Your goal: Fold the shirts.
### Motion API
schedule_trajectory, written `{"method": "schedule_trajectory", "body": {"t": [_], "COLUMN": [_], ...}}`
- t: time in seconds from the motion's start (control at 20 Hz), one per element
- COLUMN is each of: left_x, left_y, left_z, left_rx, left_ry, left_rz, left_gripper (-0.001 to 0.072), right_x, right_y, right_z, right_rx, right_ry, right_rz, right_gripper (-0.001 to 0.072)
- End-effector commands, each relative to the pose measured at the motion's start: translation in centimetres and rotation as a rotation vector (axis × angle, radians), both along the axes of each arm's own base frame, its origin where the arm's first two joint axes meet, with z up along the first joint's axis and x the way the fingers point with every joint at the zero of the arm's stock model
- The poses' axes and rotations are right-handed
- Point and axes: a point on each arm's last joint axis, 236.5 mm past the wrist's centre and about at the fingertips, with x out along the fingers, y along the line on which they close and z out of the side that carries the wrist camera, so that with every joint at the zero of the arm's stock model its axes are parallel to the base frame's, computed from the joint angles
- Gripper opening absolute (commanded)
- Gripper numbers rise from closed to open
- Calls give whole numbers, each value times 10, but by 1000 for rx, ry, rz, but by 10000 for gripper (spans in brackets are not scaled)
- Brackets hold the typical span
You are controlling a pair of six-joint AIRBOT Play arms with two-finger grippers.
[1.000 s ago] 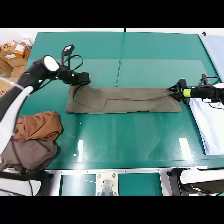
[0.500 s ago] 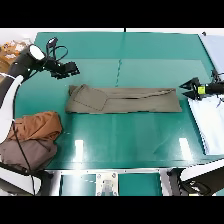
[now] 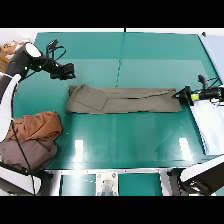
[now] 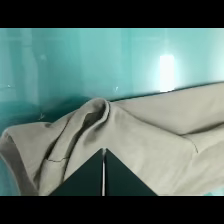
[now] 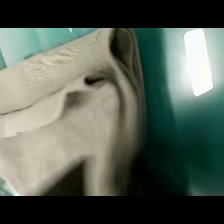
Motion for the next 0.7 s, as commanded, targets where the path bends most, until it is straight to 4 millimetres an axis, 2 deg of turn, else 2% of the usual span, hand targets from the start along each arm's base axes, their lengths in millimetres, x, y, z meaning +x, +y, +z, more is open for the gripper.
{"method": "schedule_trajectory", "body": {"t": [0.0, 0.1, 0.15, 0.25, 0.35, 0.45, 0.55, 0.65], "left_x": [4, 7, 9, 6, -2, -16, -38, -59], "left_y": [-6, -22, -35, -76, -134, -199, -259, -305], "left_z": [5, 14, 17, 20, 19, 9, -13, -41], "left_rx": [-22, -82, -81, -76, -86, -103, -123, -151], "left_ry": [-35, -55, -81, -138, -190, -235, -255, -243], "left_rz": [-23, -25, -46, -119, -189, -258, -318, -347], "left_gripper": [29, 28, 28, 28, 29, 29, 29, 30], "right_x": [14, 18, 19, 15, 7, -2, -11, -18], "right_y": [23, 26, 26, 29, 37, 55, 76, 90], "right_z": [2, 21, 36, 80, 135, 197, 254, 296], "right_rx": [1, 0, -5, -20, -41, -22, -1, -5], "right_ry": [-49, -74, -91, -145, -204, -288, -391, -474], "right_rz": [62, 88, 93, 124, 151, 174, 194, 211], "right_gripper": [12, 11, 12, 11, 12, 12, 13, 13]}}
